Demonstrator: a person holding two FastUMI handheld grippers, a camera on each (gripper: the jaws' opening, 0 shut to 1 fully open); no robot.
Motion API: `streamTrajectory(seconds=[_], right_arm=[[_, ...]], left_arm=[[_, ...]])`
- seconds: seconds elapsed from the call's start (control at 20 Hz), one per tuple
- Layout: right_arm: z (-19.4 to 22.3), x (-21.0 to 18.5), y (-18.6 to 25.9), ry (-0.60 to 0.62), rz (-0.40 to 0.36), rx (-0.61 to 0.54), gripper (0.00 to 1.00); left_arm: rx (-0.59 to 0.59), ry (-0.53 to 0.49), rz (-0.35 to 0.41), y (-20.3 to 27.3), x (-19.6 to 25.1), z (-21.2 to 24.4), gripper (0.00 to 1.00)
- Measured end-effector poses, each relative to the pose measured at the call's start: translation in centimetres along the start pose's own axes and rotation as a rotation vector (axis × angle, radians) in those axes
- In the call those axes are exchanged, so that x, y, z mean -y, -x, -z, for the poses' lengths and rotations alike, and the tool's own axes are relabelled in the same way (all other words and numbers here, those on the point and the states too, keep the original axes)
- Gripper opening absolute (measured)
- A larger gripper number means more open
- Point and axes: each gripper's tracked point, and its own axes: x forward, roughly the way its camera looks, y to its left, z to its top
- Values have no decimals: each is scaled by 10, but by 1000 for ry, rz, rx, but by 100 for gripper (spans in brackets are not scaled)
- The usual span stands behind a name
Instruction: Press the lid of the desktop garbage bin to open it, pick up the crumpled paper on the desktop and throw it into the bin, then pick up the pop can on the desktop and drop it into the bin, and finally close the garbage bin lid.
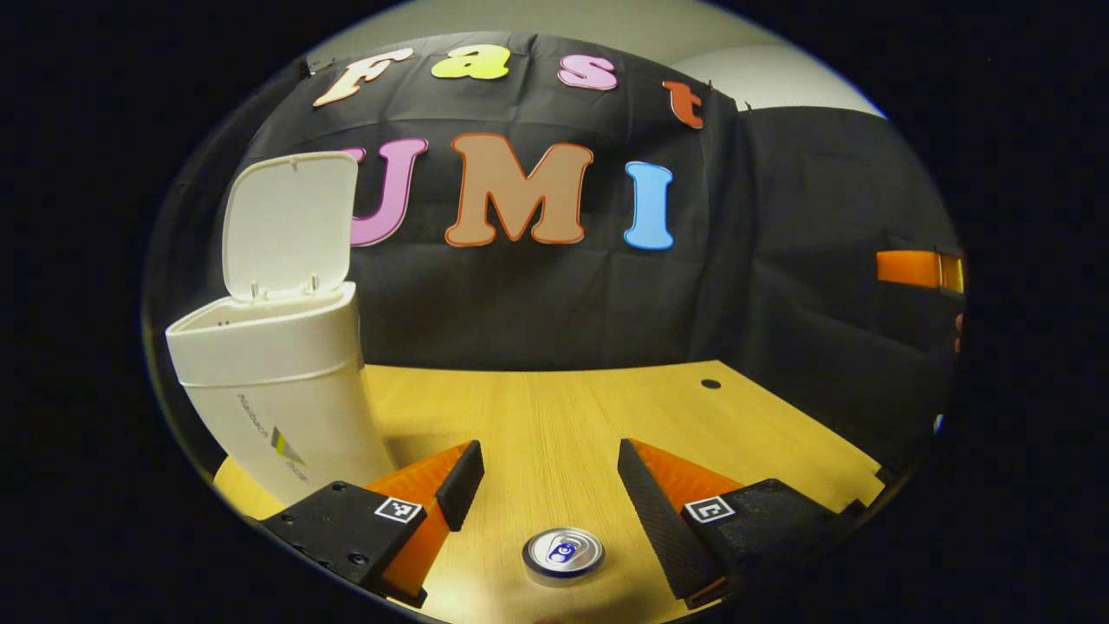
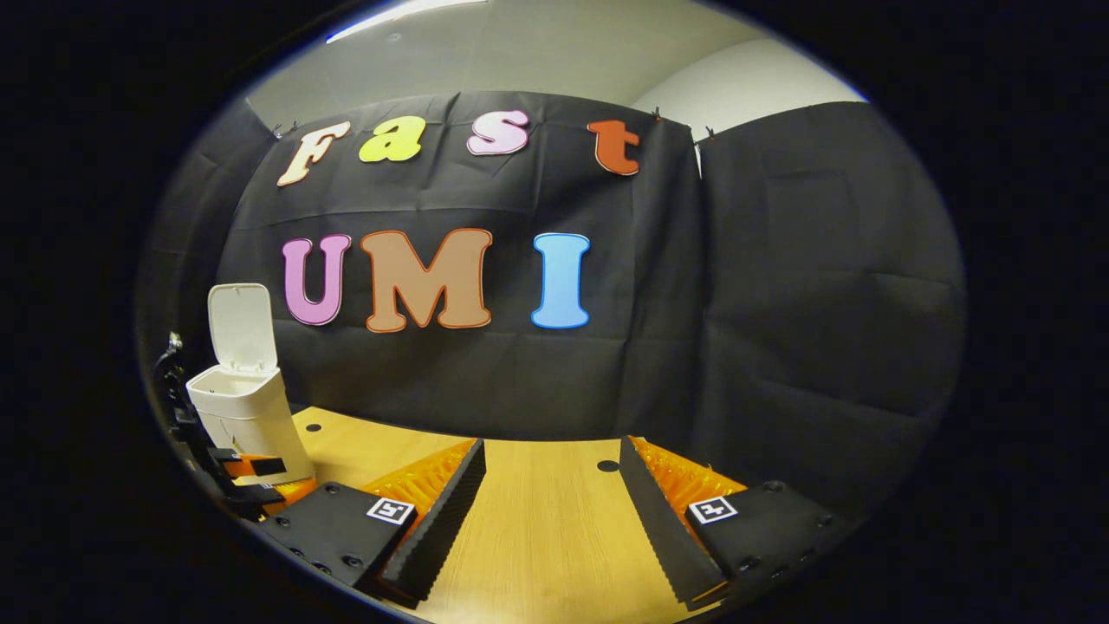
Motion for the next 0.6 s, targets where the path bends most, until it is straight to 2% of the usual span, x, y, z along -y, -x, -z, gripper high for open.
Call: streamTrajectory(seconds=[0.6], right_arm=[[21, 21, 21, 55, 34, -78, 98]], left_arm=[[-241, -26, -27, -19, -3, 118, 94]])
